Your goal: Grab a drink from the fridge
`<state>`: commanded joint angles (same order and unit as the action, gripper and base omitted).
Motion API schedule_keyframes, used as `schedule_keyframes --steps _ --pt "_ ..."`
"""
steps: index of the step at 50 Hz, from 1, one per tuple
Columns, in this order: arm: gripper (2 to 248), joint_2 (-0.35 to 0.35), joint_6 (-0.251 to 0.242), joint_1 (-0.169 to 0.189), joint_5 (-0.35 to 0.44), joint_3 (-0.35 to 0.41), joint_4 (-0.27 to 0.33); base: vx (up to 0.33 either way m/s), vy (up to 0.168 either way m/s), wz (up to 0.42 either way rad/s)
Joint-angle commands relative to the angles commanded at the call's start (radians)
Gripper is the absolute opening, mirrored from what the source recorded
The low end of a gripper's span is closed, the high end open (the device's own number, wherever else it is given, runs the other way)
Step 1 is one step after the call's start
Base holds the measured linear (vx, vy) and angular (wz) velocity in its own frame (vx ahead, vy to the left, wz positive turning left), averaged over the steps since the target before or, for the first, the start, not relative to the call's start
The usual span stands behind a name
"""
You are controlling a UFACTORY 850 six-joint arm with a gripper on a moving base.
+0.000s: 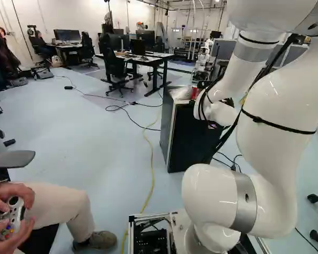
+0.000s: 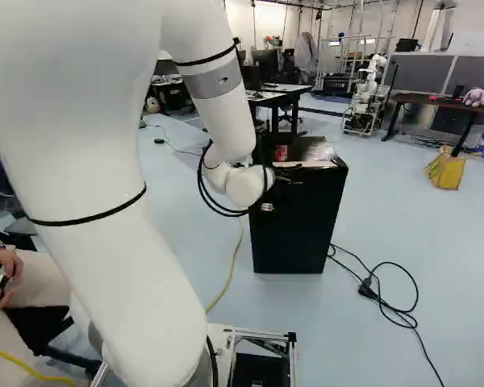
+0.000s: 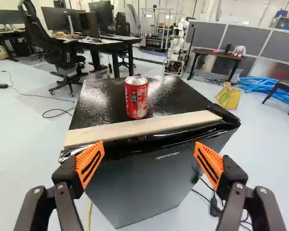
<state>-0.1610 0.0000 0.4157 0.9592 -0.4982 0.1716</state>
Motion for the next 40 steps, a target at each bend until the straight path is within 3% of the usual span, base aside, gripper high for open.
schedule_keyframes --steps 40 --pt "247 -0.165 0.000 -0.018 0.208 -0.085 0.000 0.000 0.000 0.000"
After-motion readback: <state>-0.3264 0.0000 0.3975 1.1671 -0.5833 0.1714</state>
